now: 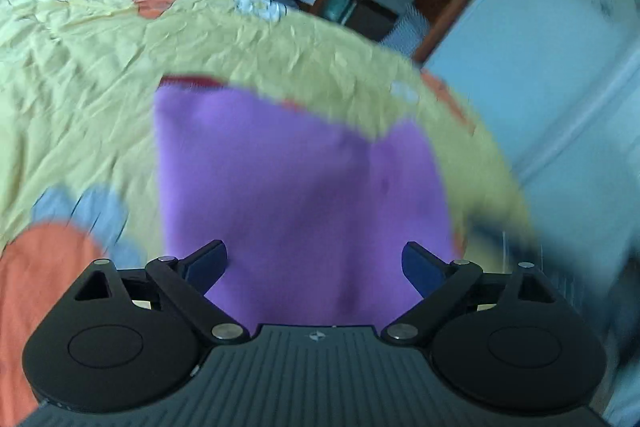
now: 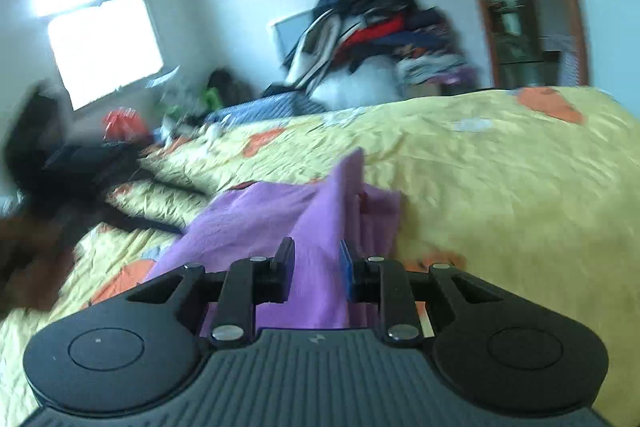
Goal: Fold small clothes
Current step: 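Open both grippers and lay the folded sweater flat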
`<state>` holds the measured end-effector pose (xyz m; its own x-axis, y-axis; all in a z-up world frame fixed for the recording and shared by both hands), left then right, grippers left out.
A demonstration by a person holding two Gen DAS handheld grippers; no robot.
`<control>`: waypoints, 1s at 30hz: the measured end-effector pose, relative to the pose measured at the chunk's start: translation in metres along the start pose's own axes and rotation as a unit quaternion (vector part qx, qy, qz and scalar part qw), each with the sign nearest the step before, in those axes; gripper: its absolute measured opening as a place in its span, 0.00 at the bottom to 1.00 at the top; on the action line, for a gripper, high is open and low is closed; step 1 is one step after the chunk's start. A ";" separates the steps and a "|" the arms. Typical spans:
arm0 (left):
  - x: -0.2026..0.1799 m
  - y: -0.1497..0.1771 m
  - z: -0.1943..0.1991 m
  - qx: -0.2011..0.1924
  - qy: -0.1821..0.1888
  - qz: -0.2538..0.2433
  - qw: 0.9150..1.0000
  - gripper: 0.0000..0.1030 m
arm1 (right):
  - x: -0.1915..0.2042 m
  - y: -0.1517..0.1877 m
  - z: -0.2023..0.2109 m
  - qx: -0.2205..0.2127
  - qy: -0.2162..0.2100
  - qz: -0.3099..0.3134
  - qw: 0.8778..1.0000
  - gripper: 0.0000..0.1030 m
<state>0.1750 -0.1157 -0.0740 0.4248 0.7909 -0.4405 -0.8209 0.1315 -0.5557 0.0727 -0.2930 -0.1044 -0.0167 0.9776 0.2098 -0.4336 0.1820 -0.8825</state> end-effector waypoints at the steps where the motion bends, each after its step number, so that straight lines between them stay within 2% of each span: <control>1: -0.002 0.016 0.004 -0.011 -0.007 -0.021 1.000 0.89 | -0.005 -0.008 -0.012 0.005 0.005 0.005 1.000 0.29; 4: -0.014 0.046 0.011 -0.036 -0.033 -0.083 0.995 0.90 | -0.030 -0.024 -0.051 0.040 -0.043 -0.051 0.997 0.29; 6: -0.022 0.059 0.008 -0.042 -0.043 -0.118 0.991 0.90 | -0.047 -0.029 -0.078 0.072 -0.047 -0.090 0.992 0.29; 7: -0.025 0.064 0.005 -0.044 -0.059 -0.138 0.988 0.90 | -0.056 -0.031 -0.089 0.078 -0.049 -0.117 0.989 0.35; 8: -0.026 0.067 0.001 -0.047 -0.069 -0.148 0.985 0.91 | -0.062 -0.032 -0.096 0.080 -0.059 -0.142 0.985 0.61; 9: -0.025 0.070 -0.002 -0.045 -0.074 -0.155 0.984 0.91 | -0.068 -0.034 -0.104 0.084 -0.082 -0.167 0.979 0.73; 10: -0.023 0.073 -0.005 -0.042 -0.079 -0.155 0.984 0.91 | -0.068 -0.035 -0.113 0.082 -0.116 -0.169 0.975 0.54; 11: -0.020 0.076 -0.008 -0.041 -0.085 -0.155 0.983 0.91 | -0.065 -0.037 -0.115 0.084 -0.116 -0.138 0.980 0.06; 12: -0.019 0.079 -0.010 -0.046 -0.091 -0.169 0.980 0.91 | -0.059 -0.039 -0.119 0.102 -0.070 -0.090 0.988 0.04; 13: -0.018 0.083 -0.011 -0.051 -0.092 -0.178 0.978 0.91 | -0.057 -0.041 -0.119 0.098 -0.050 -0.058 0.992 0.04; 14: -0.017 0.087 -0.010 -0.056 -0.093 -0.179 0.978 0.93 | -0.059 -0.042 -0.121 0.100 -0.037 -0.048 0.993 0.04; 16: -0.017 0.090 -0.010 -0.061 -0.096 -0.188 0.976 0.95 | -0.067 -0.034 -0.135 0.124 0.027 -0.004 0.992 0.05; 18: -0.016 0.088 -0.005 -0.056 -0.090 -0.176 0.979 0.94 | -0.079 -0.030 -0.140 0.136 0.047 -0.010 0.990 0.13; 19: -0.015 0.084 -0.001 -0.049 -0.083 -0.163 0.982 0.93 | -0.085 -0.032 -0.131 0.126 0.044 -0.028 0.991 0.28; 20: -0.011 0.076 0.006 -0.046 -0.071 -0.145 0.986 0.91 | -0.086 -0.036 -0.117 0.107 0.040 -0.036 0.993 0.38; 24: 0.000 0.031 0.032 -0.083 -0.031 -0.076 0.993 0.91 | -0.061 -0.037 -0.051 0.051 -0.035 -0.026 0.998 0.37; 26: 0.005 -0.002 0.027 -0.088 -0.003 -0.052 0.995 0.92 | -0.042 -0.023 -0.039 0.061 -0.079 -0.013 0.995 0.35; 29: 0.014 -0.046 -0.011 -0.057 0.007 -0.034 0.998 0.90 | -0.016 0.003 -0.037 0.083 -0.107 0.034 0.990 0.33; 30: 0.018 -0.056 -0.025 -0.047 -0.005 -0.025 0.999 0.87 | -0.009 0.012 -0.041 0.091 -0.108 0.048 0.989 0.32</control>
<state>0.2379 -0.1241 -0.0687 0.4607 0.7908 -0.4030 -0.7583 0.1147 -0.6417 0.1047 -0.2956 -0.1340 -0.2491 0.9405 0.2311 -0.5746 0.0486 -0.8170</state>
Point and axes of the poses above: each gripper's, at about its wrist camera, not at the fingertips, and z roughly against the way its jaws point, x to its left, y to its underside, the point moved 4 cm from there along -z, roughly the way its jaws point, and after that the axes turned 6 degrees about z, right-handed, at the moved point
